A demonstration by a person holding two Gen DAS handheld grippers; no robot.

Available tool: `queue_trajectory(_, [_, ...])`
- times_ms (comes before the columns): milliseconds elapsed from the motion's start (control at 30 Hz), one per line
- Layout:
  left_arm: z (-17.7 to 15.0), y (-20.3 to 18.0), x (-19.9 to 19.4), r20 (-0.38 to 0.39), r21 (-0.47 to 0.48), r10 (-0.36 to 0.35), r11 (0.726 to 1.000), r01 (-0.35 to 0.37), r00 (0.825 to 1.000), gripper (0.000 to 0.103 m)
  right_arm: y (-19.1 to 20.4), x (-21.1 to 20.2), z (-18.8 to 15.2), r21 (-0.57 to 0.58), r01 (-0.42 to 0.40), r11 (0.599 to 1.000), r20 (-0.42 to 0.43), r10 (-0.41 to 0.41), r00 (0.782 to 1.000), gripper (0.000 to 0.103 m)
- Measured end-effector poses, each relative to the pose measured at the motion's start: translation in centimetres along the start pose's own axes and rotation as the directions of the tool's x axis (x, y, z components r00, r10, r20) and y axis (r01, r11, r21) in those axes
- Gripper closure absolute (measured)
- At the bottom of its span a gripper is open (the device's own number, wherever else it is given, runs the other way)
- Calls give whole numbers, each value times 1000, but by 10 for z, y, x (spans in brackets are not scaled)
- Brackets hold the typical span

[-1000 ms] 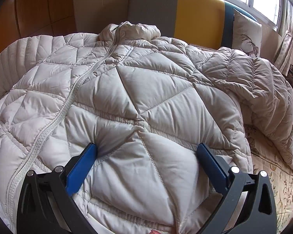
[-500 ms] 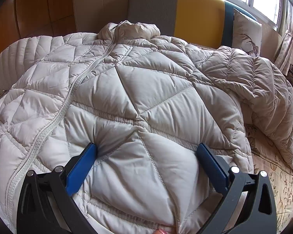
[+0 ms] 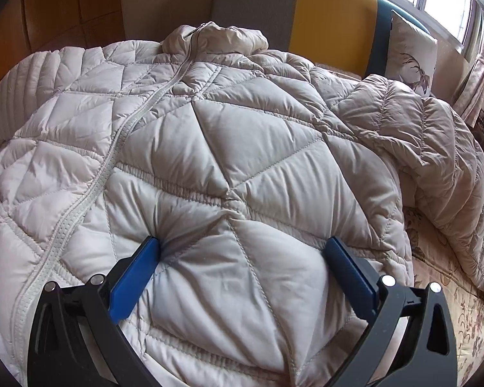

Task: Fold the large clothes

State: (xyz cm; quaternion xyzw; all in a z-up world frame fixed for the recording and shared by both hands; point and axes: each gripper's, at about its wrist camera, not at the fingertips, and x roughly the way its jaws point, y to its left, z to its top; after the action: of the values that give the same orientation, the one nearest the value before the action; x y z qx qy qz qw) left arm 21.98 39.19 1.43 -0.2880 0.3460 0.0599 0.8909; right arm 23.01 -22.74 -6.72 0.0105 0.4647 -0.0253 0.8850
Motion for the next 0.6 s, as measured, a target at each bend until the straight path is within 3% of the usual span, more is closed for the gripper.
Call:
queue_trajectory(33, [-20,-21,0,-32,65,-54,996,56,998,4,-9,-7,1,37,-28,999,33,26,999,2])
queue_trajectory(100, [-55,-53,0,-101,159,-134,976,149,986,4,-33,-24,2,152,-20,988,117,2,993,2])
queue_trajectory(200, [-126,-106,12,-242,294,-206,916,274,948,4,-77,-34,6,313,26,949,140,-73,987,2])
queue_trajectory(267, [-164,-128,23,-331,324,-228,884,338,915,4,-109,-25,6,432,-11,902,103,-37,994,2])
queue_trajectory(333, [-195,-146,31,-399,340,-243,857,388,884,4,-140,-12,2,558,-76,827,93,29,995,2])
queue_trajectory(367, [-206,-153,33,-415,356,-242,844,401,877,4,-153,-2,0,614,-103,783,84,65,994,2])
queue_trajectory(400, [-216,-159,35,-411,388,-220,836,388,885,4,-163,7,-2,661,-135,739,85,104,991,2])
queue_trajectory(467, [-233,-171,38,-376,483,-137,815,320,916,4,-178,19,1,714,-195,673,135,142,981,4])
queue_trajectory(500, [-238,-174,36,-367,507,-123,805,309,922,4,-183,22,4,721,-213,659,166,134,977,13])
queue_trajectory(533, [-241,-177,37,-351,530,-104,798,289,931,4,-187,25,8,722,-237,651,197,136,971,34])
queue_trajectory(600, [-250,-183,37,-342,547,-84,792,271,936,4,-195,36,18,721,-230,653,190,133,973,60])
